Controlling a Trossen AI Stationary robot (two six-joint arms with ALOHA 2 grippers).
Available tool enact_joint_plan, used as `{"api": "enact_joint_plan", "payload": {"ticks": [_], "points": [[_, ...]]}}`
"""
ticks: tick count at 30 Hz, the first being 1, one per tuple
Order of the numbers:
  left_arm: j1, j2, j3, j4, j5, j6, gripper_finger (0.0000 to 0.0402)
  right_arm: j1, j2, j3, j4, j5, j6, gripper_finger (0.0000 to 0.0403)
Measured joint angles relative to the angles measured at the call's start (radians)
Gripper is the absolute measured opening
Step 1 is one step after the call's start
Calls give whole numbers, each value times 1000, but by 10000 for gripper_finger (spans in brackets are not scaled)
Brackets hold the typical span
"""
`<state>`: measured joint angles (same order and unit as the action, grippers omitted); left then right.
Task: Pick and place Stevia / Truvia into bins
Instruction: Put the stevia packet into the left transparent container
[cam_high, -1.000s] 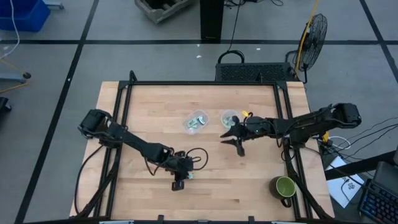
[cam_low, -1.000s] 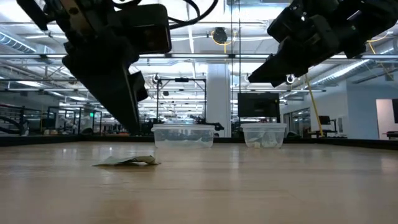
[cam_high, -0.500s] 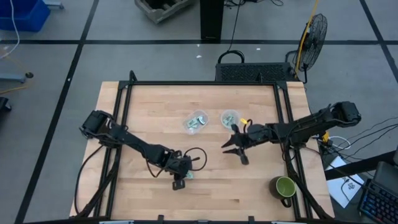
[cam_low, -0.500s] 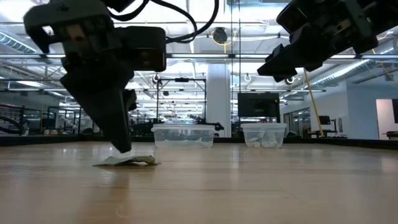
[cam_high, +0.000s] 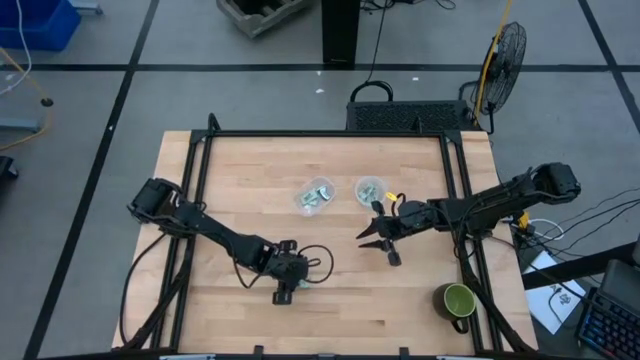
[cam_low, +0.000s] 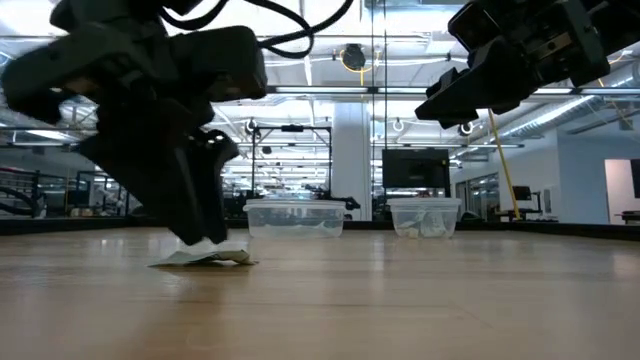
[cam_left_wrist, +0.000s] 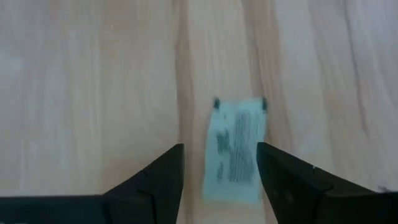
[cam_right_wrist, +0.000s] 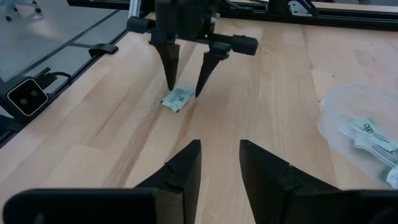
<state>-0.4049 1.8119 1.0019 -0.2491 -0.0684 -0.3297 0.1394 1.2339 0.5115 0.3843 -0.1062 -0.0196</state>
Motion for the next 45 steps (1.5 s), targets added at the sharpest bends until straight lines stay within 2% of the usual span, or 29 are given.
{"api": "enact_joint_plan", "payload": {"ticks": [7,17,24,28,33,39,42,45], "points": [[-12,88,3,156,40,25,212,0,0,0,-1,0,-16,102],[-17,112,5,80,-5,43,204,0,0,0,-13,0,-31,102],[-7,80,1,81,6,130,119,0,0,0,-8,0,-31,102],[16,53,-3,94,-41,111,65,0,0,0,-7,0,-18,102],[75,-27,-4,115,-175,125,11,0,0,0,-2,0,-17,102],[194,-170,-3,156,-399,169,37,0,0,0,1,0,-22,102],[285,-222,-1,198,-409,276,41,0,0,0,2,0,-26,102],[400,-237,-1,204,-356,282,30,0,0,0,6,0,-30,102]]}}
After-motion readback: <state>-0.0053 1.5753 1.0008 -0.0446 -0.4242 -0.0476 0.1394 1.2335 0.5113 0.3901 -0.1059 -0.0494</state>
